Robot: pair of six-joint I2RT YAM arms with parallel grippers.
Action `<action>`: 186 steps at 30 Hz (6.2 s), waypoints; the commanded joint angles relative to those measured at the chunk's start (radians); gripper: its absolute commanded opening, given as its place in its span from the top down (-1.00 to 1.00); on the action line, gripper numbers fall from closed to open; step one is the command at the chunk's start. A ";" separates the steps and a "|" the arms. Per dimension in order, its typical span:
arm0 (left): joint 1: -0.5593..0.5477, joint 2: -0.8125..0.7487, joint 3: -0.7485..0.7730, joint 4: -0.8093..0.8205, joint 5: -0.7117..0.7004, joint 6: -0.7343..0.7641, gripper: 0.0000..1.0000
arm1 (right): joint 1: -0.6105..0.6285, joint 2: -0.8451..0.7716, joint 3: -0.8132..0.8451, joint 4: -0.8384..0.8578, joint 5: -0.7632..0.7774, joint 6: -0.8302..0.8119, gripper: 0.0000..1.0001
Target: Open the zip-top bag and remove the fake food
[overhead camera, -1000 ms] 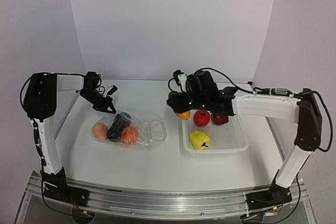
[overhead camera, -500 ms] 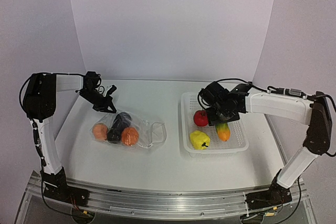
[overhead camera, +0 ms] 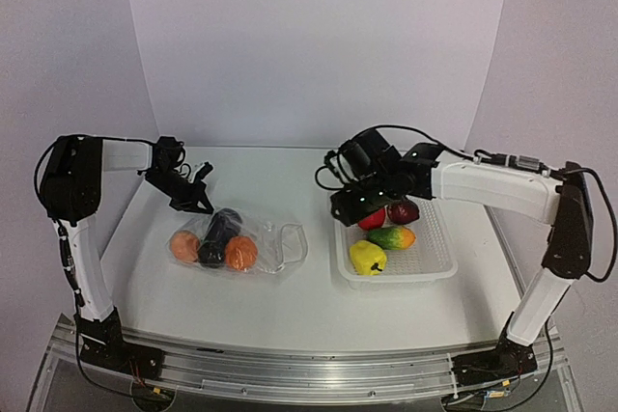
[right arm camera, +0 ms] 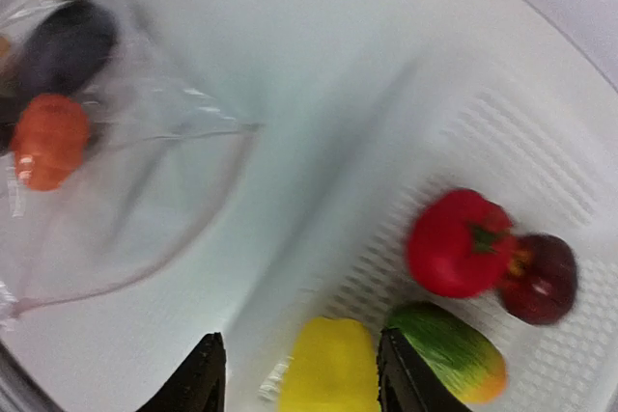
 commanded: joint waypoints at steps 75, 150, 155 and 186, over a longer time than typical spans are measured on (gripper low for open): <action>0.037 -0.065 -0.011 0.027 -0.016 -0.053 1.00 | 0.194 0.360 -0.111 1.012 -0.368 -0.280 0.48; 0.022 -0.092 -0.045 -0.033 0.009 -0.124 1.00 | 0.202 0.378 -0.038 0.733 -0.298 -0.437 0.05; 0.021 -0.085 -0.067 -0.035 0.013 -0.124 1.00 | 0.203 0.473 0.007 0.806 -0.323 -0.426 0.04; 0.022 -0.064 -0.191 -0.008 0.072 -0.253 1.00 | 0.255 0.796 0.392 0.933 -0.550 -0.325 -0.73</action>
